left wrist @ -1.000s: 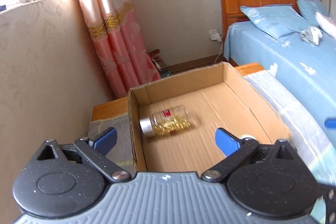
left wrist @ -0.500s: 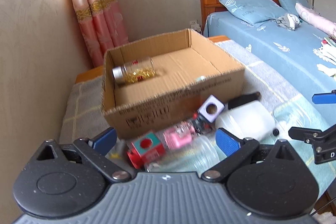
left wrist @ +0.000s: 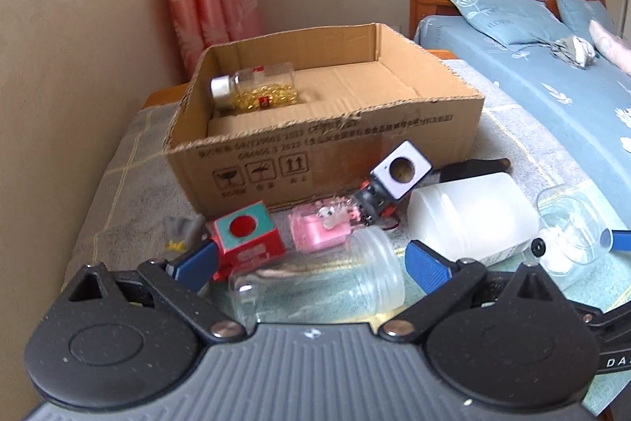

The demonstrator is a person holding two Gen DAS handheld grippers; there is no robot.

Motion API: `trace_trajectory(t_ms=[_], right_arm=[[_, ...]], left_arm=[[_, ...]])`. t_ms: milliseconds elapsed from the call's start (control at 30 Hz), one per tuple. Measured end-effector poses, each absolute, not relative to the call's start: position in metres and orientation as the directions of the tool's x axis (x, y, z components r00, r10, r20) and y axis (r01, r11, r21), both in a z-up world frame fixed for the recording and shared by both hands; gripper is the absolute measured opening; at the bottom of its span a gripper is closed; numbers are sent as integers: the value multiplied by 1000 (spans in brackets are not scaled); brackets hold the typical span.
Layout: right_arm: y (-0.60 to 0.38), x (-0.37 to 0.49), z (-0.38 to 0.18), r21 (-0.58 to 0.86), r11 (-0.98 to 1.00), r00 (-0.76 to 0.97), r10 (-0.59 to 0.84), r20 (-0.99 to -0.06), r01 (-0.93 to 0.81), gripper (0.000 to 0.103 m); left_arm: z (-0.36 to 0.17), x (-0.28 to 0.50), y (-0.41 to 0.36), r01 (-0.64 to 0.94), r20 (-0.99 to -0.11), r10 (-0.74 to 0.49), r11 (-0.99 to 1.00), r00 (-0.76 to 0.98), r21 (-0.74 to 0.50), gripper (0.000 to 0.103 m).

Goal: Organize rigid objects
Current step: 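Withdraw both tools from the box back over the remaining objects, then move the left tool onto the clear empty jar while the right approaches the clear square container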

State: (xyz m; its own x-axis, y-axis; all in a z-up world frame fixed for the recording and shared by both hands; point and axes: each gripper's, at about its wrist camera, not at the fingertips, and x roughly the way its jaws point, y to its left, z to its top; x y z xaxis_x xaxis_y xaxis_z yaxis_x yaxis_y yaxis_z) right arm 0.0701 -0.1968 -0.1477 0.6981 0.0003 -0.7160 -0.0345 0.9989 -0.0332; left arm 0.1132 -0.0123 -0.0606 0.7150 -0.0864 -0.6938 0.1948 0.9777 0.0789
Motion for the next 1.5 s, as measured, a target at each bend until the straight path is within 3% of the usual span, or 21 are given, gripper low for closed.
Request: trace_trajectory(t_ms=[400, 567, 833, 1067, 1267, 1300, 1500], right_arm=[[-199, 69, -150, -19, 999, 712, 23, -701, -51, 103], [-200, 68, -150, -19, 998, 716, 25, -698, -54, 103], [-199, 68, -150, -19, 999, 718, 22, -695, -50, 103], [-198, 67, -150, -20, 999, 718, 22, -696, -49, 103], [-197, 67, -150, -20, 999, 718, 22, -696, -50, 103], [-197, 67, -150, -20, 999, 718, 22, -696, -51, 103], [-199, 66, -152, -19, 997, 726, 36, -687, -68, 103]], left_arm=[[-81, 99, -5, 213, -749, -73, 973, 658, 92, 100], [-78, 100, -13, 224, -729, -83, 970, 680, 99, 97], [-76, 102, 0, 217, -726, -135, 976, 674, 19, 93], [-75, 79, 6, 427, -741, -247, 902, 624, 60, 93], [-88, 79, 3, 395, -779, -192, 915, 596, 77, 97], [-90, 78, 4, 382, -773, -196, 922, 603, 64, 101], [-95, 85, 7, 315, -775, -211, 949, 596, -16, 103]])
